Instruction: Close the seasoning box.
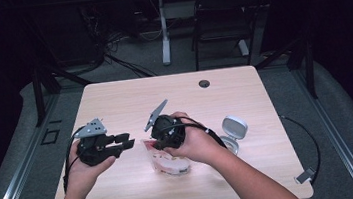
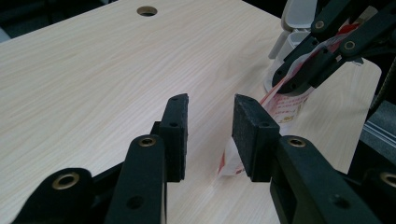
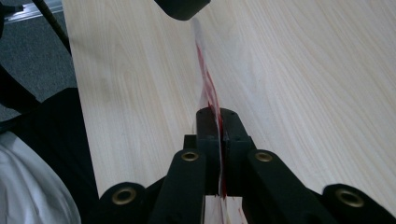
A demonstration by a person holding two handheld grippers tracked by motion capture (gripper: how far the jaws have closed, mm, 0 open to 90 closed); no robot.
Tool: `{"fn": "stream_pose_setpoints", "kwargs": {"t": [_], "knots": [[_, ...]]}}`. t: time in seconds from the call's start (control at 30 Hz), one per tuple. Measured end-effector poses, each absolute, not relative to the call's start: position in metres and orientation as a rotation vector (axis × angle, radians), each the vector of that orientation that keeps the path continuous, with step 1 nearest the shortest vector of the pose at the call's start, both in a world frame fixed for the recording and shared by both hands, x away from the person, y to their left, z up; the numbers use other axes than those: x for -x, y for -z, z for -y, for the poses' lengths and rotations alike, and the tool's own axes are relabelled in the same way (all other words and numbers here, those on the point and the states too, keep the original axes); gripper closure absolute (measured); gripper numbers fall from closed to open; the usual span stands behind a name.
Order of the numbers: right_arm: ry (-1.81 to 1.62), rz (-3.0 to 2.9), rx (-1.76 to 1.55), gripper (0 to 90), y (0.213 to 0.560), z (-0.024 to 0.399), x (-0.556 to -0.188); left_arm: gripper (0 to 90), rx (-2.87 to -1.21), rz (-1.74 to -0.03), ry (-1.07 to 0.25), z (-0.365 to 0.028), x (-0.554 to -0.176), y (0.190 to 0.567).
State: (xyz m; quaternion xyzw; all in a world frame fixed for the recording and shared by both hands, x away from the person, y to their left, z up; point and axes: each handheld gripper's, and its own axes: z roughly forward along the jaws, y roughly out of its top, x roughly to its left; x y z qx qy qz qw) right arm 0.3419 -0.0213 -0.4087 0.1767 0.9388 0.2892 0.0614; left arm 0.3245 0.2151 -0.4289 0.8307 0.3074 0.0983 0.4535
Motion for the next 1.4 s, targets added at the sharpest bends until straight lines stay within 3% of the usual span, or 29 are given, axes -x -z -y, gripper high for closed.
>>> {"fn": "stream_pose_setpoints", "kwargs": {"t": [0.93,1.4], "knots": [[-1.005,-2.795,-0.525,89.8,0.401,0.05,-0.328,62.1,-2.074,-0.732,-0.221,-0.206,-0.325,0.435],[-1.078,-2.746,-0.507,89.9,0.398,0.064,-0.321,55.5,-2.103,-0.657,-0.182,-0.189,-0.322,0.441]]}}
